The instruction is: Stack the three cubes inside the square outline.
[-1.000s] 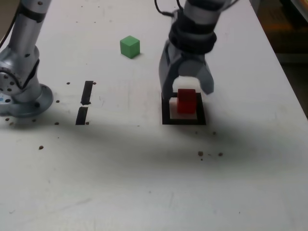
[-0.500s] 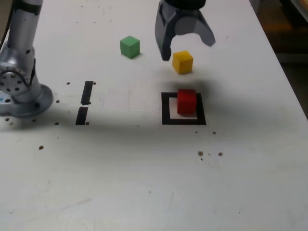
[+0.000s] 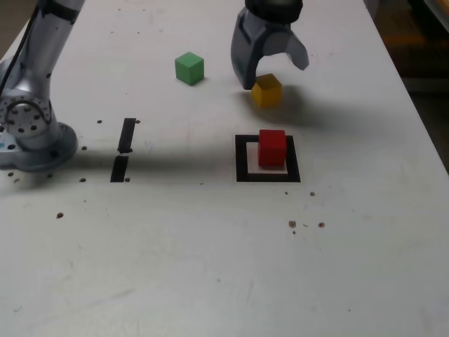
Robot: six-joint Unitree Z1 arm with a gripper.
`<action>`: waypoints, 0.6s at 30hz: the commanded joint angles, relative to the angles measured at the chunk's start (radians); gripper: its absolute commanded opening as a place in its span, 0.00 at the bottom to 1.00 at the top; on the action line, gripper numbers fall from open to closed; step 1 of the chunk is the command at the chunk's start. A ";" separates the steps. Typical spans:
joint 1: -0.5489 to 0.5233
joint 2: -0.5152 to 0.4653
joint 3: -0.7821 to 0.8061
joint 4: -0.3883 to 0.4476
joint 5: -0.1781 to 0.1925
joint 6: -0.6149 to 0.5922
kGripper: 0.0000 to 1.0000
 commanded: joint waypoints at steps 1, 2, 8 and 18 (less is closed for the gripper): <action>0.003 0.010 0.005 -0.006 0.004 -0.006 0.90; 0.004 0.012 0.007 -0.009 0.005 -0.010 0.87; 0.006 0.017 0.026 -0.016 0.007 -0.048 0.68; -0.004 0.030 0.057 -0.059 -0.029 -0.069 0.58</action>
